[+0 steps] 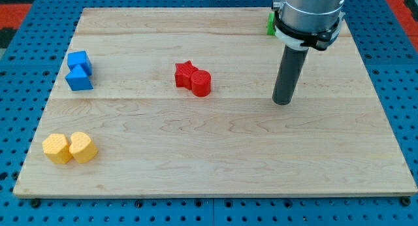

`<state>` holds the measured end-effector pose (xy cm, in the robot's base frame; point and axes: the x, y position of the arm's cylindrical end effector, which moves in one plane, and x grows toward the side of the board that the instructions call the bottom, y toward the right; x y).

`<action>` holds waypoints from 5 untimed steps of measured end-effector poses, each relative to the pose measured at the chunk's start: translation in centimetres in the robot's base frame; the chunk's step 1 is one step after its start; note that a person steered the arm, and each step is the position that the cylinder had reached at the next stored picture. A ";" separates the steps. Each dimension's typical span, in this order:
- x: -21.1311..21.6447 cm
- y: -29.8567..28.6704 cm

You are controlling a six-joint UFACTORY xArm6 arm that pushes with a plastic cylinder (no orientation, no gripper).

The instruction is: Point at the yellow hexagon

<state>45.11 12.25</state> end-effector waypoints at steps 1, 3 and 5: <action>0.0 0.0; -0.4 0.4; -0.8 0.4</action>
<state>44.34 12.69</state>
